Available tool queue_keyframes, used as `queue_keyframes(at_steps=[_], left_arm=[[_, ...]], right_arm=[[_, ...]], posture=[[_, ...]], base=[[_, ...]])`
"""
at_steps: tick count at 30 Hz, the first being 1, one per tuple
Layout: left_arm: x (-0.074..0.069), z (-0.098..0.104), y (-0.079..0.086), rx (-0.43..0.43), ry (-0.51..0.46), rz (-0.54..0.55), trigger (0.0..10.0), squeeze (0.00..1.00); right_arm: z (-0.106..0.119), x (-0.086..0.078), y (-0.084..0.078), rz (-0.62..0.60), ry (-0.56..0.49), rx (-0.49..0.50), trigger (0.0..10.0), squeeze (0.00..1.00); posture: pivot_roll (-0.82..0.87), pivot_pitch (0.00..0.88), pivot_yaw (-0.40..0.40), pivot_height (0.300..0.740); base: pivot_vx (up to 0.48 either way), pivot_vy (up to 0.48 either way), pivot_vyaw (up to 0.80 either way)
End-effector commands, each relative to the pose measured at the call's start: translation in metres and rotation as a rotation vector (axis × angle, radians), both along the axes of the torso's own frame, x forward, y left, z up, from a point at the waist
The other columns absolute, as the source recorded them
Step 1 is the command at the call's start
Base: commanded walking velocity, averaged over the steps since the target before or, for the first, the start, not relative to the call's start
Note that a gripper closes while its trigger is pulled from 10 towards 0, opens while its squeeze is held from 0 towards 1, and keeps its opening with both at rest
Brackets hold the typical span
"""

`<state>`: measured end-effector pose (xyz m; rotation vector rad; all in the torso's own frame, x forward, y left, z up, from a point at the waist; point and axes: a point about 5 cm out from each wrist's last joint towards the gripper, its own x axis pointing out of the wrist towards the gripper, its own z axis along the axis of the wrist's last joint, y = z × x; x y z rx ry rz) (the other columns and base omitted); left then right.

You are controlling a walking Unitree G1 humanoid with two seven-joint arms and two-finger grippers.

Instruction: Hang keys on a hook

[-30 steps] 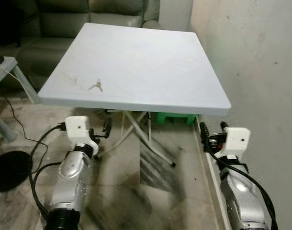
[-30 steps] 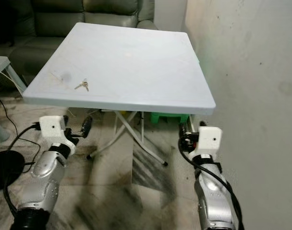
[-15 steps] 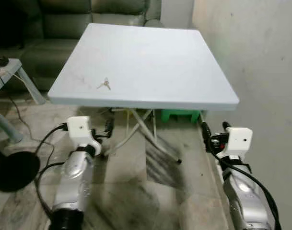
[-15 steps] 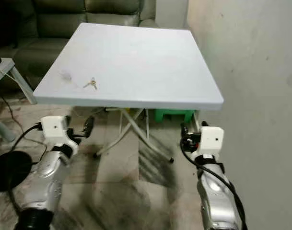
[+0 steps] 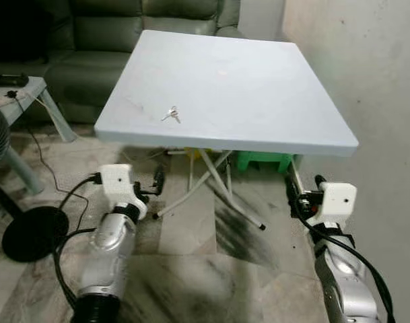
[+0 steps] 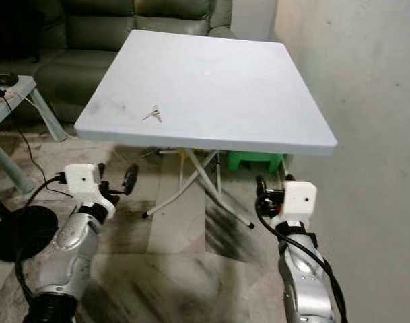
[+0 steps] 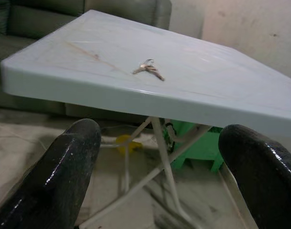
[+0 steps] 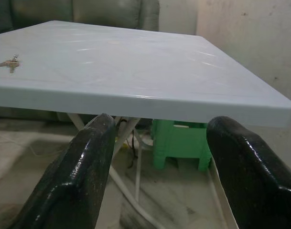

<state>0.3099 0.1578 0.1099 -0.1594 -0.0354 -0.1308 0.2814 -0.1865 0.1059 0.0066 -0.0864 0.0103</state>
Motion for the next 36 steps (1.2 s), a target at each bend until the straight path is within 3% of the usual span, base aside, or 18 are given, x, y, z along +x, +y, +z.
queue_keyframes(at_steps=[1,11,36], left_arm=[[-0.0007,0.0017,0.0015,0.001,-0.003,0.002,10.0,0.0],[-0.0009,0.0015,0.0015,-0.003,-0.003,0.004,10.0,0.0],[-0.0017,-0.0033,0.0002,-0.017,0.063,0.01,10.0,0.0]], right_arm=[[0.004,0.0001,-0.0013,-0.005,-0.011,0.0,10.0,0.0],[0.0035,-0.0009,-0.0012,-0.005,-0.01,0.002,10.0,0.0],[0.0023,-0.0038,-0.001,-0.002,-0.001,0.001,10.0,0.0]], posture=[[0.01,0.086,-0.034,0.74],[0.01,0.088,-0.033,0.74],[0.01,0.098,-0.034,0.74]], base=[[0.0,0.33,0.0],[0.0,0.324,0.0],[0.0,0.0,0.0]])
